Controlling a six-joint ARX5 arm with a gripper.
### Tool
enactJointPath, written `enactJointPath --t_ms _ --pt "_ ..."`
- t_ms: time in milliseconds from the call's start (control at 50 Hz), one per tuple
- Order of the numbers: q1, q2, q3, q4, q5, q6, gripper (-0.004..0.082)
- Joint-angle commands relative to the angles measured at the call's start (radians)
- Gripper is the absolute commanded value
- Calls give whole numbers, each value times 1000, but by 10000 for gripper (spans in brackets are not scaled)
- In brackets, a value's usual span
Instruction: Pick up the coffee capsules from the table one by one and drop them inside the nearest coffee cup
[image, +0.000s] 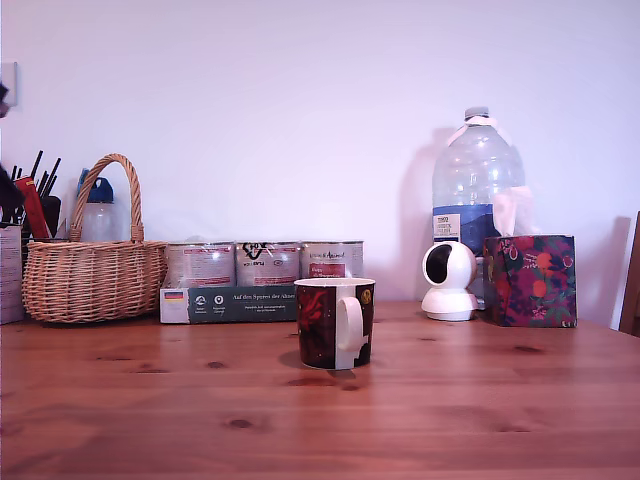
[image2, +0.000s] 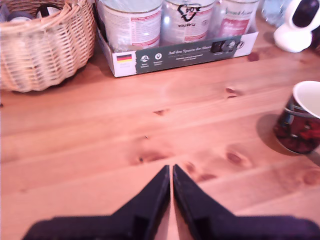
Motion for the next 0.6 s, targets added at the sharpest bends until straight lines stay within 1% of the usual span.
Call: enactJointPath --t_ms 0,80,160,420,580 --pt "5 -40 -60 40 -3 -15 -24" --pt "5 -89 -112 70 -23 -26 -24" --pt "5 -135 -150 71 -45 -36 -24" --pt "5 -314 -264 90 -49 -55 -24" --pt "5 -427 -287 21 -50 -58 -24"
